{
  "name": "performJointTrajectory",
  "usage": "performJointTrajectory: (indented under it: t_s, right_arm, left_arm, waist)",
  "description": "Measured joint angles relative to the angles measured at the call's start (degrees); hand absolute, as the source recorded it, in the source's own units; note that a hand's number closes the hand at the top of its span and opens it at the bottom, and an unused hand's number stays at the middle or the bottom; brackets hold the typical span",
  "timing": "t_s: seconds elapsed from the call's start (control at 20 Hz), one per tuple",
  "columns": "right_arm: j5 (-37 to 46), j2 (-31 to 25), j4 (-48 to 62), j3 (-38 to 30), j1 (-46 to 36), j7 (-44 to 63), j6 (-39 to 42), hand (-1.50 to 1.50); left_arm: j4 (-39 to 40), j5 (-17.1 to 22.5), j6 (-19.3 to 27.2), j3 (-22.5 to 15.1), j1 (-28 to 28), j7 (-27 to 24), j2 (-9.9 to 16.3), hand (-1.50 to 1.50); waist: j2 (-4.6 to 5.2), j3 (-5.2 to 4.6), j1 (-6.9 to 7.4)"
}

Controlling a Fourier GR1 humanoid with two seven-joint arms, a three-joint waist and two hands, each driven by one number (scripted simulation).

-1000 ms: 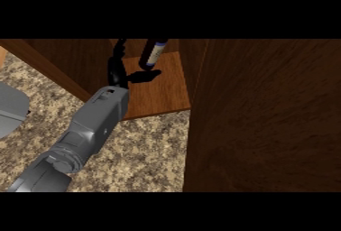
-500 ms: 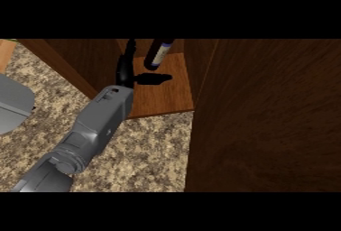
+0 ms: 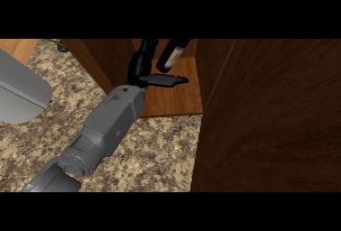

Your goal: Pick up the wine, place it into the cabinet and close the cabinet

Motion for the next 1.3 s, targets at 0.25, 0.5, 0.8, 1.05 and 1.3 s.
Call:
performJointTrajectory:
  t_s: [0.25,0.5,0.8,1.05,1.3]
  right_arm:
    - [0.6,-0.7,-0.3,0.2,1.1,0.7,-1.0,-1.50]
    - [1.0,-1.8,-0.3,-0.2,0.6,1.5,-2.0,-1.50]
    - [2.0,-2.9,-1.1,0.6,0.2,3.4,-3.4,-1.50]
    - [2.4,-3.6,-0.9,0.7,-0.4,3.6,-3.6,-1.50]
    - [3.0,-3.4,-1.0,1.9,-1.2,3.6,-4.5,-1.50]
  left_arm:
    - [-3.2,-0.3,-3.0,0.1,0.7,1.9,-1.0,-1.50]
    - [-11.1,-2.1,-0.3,-1.6,3.2,4.7,-1.3,-1.50]
    - [-25.8,-3.7,3.4,-6.6,8.7,10.9,-1.3,-1.50]
    - [-41.5,-3.7,11.0,-12.8,14.4,18.1,-1.4,-1.50]
    - [-55.0,-4.8,19.6,-18.5,22.7,21.2,-0.6,-1.50]
  waist:
    - [-0.80,0.15,1.91]
    - [-1.63,0.30,3.67]
    - [-2.21,0.38,4.46]
    - [-2.28,0.39,4.61]
    - [-1.99,0.41,4.47]
